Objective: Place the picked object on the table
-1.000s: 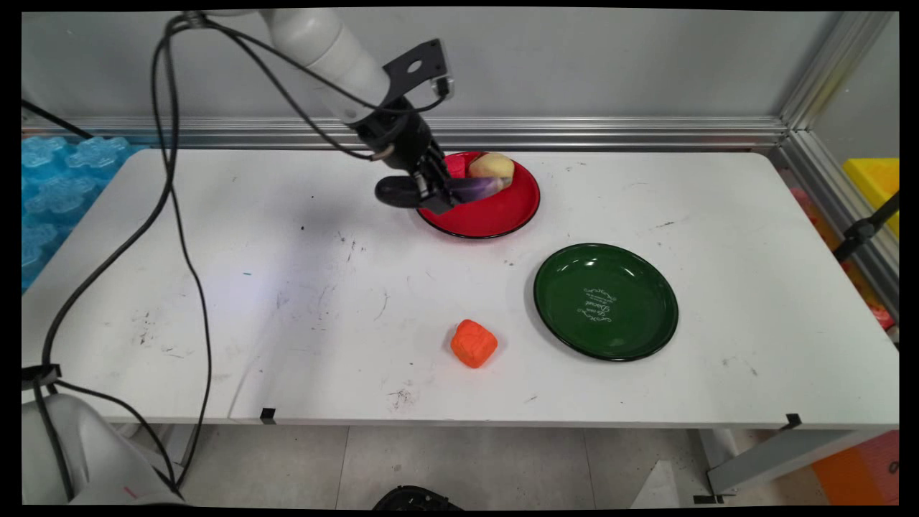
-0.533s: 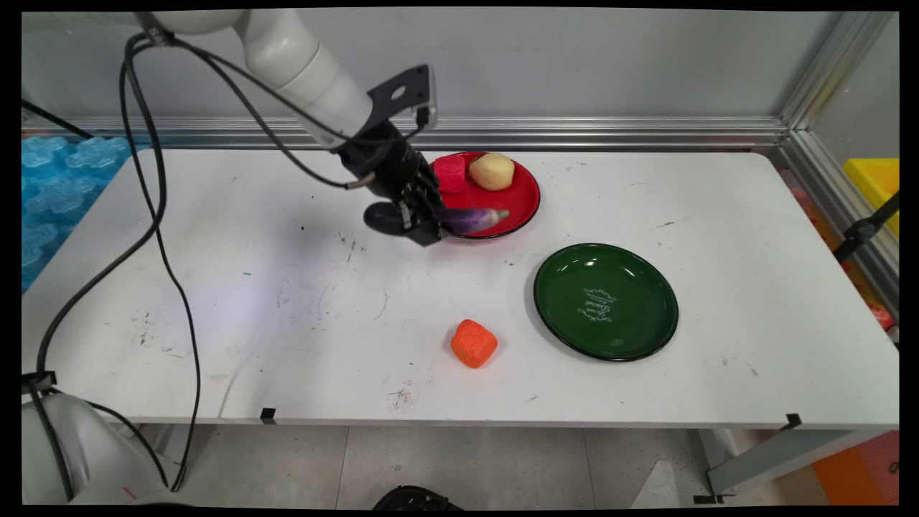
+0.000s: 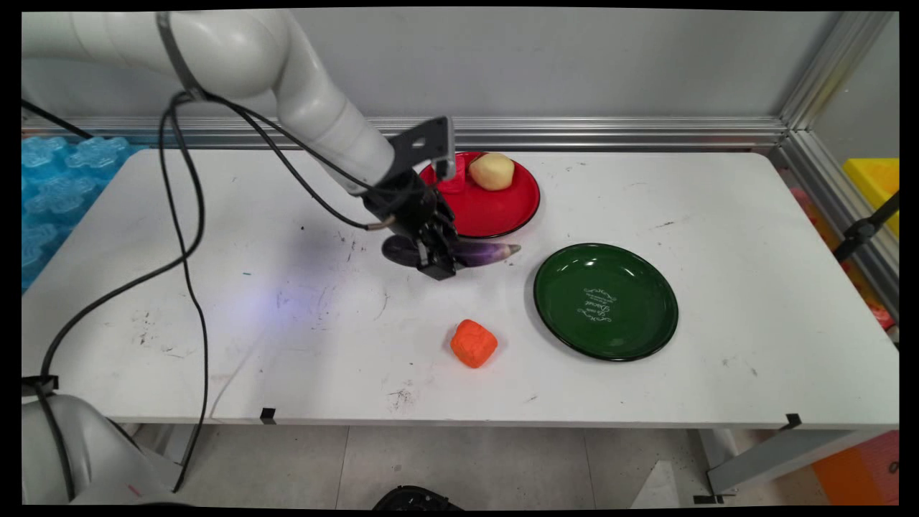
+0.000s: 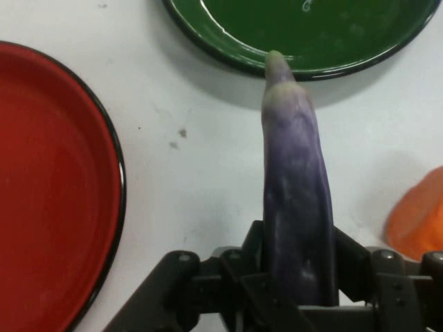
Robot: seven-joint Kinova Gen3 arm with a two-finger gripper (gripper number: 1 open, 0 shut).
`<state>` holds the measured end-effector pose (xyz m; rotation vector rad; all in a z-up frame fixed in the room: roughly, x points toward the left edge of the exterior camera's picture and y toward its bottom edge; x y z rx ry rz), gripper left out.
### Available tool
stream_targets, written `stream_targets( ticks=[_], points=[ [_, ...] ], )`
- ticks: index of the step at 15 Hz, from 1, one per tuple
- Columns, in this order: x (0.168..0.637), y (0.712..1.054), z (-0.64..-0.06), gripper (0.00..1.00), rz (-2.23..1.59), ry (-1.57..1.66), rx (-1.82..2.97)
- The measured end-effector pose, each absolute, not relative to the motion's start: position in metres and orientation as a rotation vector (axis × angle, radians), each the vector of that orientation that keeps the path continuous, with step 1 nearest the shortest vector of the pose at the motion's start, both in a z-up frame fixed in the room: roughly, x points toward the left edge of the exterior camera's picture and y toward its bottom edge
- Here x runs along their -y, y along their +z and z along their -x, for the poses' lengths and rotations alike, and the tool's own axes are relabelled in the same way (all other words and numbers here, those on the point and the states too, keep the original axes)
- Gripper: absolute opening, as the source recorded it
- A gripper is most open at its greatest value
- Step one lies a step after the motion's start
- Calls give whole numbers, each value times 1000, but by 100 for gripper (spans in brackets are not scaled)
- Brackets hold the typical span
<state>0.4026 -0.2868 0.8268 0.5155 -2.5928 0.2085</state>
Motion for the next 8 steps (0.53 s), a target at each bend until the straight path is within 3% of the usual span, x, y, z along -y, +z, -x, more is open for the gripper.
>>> stream_targets(
  ticks=[8],
  points=[
    [300, 771, -390, 0, -511, 202, 2621]
  ],
)
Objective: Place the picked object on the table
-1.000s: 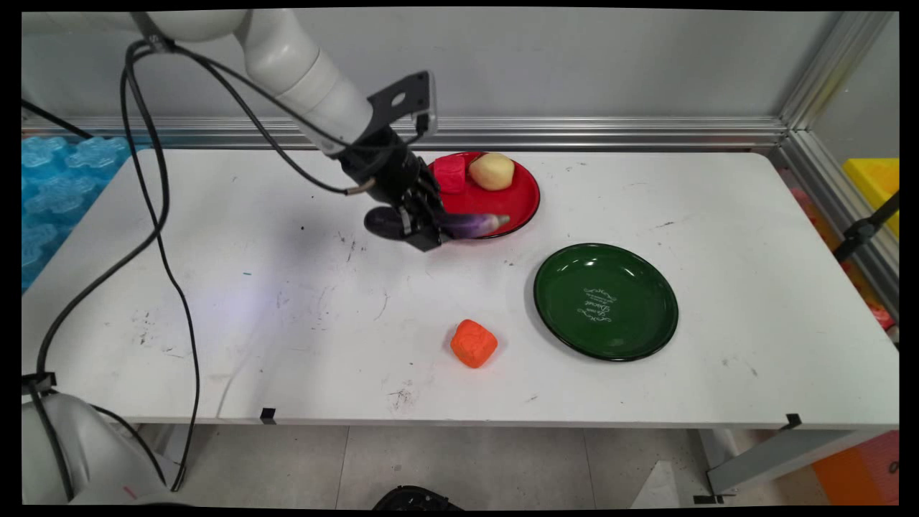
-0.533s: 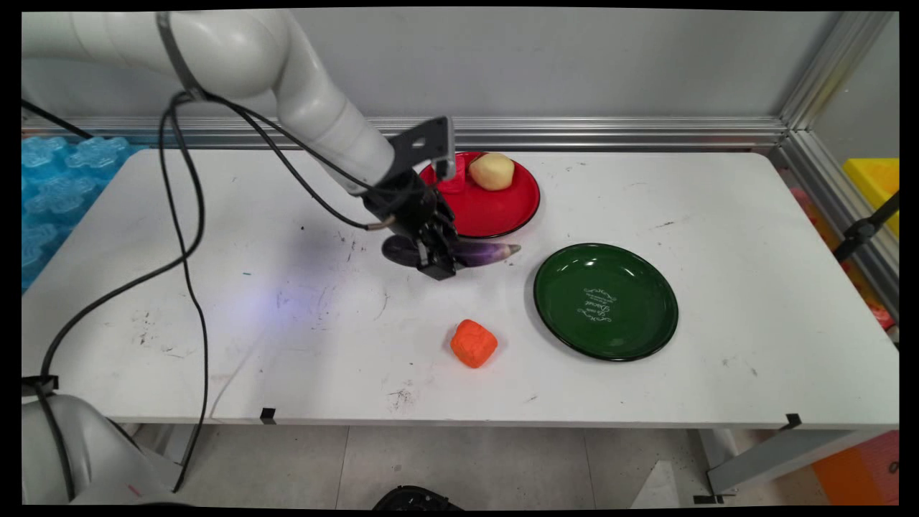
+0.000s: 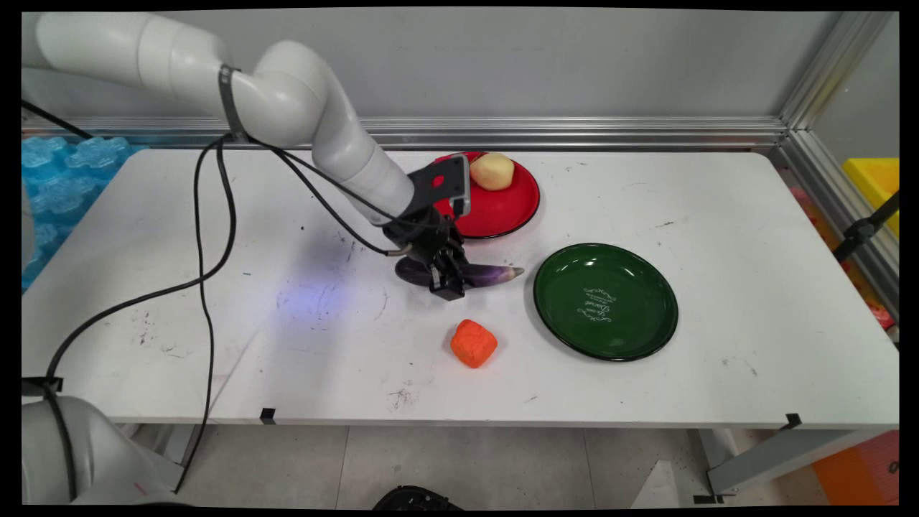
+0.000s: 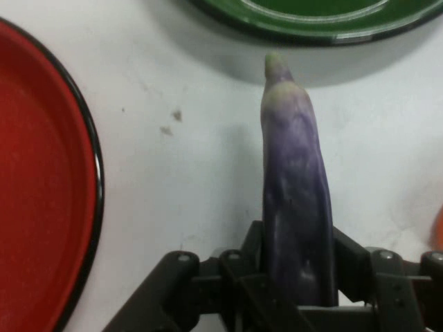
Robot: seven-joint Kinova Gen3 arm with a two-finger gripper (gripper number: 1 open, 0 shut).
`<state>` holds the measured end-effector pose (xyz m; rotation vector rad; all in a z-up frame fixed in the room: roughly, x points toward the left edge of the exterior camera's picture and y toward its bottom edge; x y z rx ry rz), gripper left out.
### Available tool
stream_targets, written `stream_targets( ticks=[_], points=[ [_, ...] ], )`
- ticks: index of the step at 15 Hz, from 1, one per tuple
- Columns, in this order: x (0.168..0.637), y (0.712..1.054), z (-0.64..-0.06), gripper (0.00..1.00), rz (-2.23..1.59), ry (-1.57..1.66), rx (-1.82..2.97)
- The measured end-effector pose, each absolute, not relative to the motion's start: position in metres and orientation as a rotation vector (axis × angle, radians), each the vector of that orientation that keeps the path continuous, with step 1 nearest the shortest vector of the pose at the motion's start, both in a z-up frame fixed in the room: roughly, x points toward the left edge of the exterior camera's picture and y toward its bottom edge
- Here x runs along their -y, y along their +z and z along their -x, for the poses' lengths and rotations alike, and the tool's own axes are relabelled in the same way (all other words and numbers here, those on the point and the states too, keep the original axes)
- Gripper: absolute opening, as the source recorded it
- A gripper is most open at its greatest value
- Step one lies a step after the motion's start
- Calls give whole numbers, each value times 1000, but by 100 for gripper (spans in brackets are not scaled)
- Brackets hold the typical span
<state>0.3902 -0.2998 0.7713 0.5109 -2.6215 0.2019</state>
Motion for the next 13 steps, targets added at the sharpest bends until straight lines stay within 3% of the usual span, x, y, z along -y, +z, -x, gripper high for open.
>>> stream_targets(
  ticks=[5, 6, 13],
  points=[
    [303, 750, -391, 0, -510, 188, 2634],
    [303, 748, -391, 100, -507, 186, 2632],
    [306, 758, -392, 100, -470, 187, 2593]
  ],
)
